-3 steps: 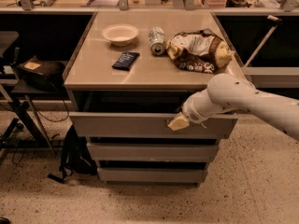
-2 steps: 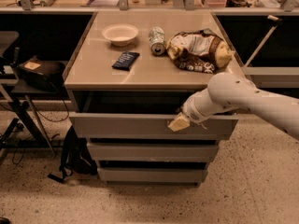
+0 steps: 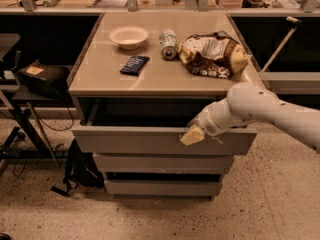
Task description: Open top drawer
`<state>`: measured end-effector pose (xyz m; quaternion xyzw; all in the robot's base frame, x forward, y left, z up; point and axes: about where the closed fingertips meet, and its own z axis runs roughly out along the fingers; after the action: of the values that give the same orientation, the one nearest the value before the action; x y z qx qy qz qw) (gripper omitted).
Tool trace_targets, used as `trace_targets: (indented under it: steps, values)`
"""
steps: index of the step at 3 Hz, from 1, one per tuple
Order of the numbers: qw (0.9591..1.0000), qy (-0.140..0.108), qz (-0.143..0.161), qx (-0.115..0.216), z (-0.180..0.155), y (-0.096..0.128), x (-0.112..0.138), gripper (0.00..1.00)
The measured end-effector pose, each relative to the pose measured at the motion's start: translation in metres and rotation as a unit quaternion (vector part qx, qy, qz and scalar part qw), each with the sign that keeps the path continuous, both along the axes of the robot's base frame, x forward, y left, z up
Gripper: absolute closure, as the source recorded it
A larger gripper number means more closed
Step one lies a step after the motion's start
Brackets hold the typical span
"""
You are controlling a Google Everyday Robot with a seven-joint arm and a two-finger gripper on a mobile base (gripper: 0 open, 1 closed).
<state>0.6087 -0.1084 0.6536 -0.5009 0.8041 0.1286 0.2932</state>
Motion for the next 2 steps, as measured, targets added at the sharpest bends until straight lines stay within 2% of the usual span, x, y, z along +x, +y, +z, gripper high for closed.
trace_targets:
  steps: [2]
  values:
    - [0.9995, -0.003, -0.022, 0.021, 0.0086, 0.0038, -0.0084, 1.0]
